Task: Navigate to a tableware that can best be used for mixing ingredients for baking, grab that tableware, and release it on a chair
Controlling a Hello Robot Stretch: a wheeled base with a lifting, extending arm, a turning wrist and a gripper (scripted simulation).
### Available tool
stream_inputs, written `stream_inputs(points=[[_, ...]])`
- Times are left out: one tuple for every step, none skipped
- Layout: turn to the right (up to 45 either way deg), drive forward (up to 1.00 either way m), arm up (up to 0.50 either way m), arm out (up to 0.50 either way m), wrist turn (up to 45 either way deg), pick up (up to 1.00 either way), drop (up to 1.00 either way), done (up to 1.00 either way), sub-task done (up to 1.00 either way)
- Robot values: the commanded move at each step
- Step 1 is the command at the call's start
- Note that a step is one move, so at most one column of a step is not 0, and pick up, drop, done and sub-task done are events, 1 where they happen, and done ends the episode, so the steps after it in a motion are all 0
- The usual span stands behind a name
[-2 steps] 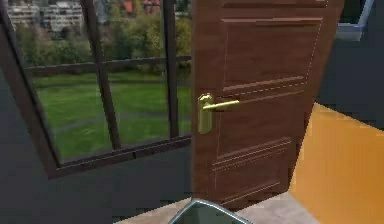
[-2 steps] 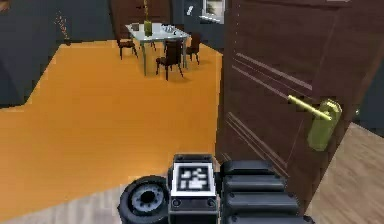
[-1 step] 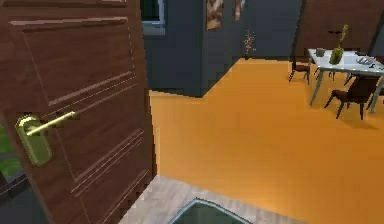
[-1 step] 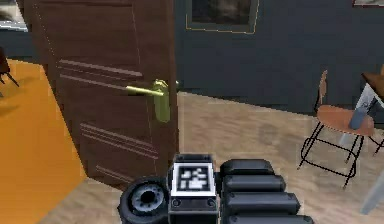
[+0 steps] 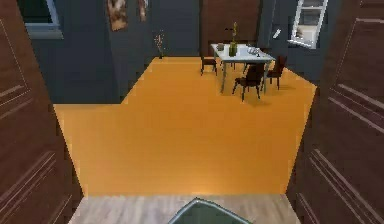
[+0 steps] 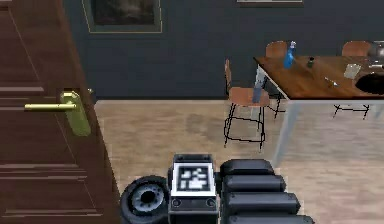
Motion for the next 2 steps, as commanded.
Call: stream_inputs(points=[[0.0, 1.0, 0.0, 0.0, 0.0, 0.0, 0.0, 0.0, 0.0], [6.0, 0.0, 0.0, 0.0, 0.0, 0.0, 0.0, 0.0, 0.0]])
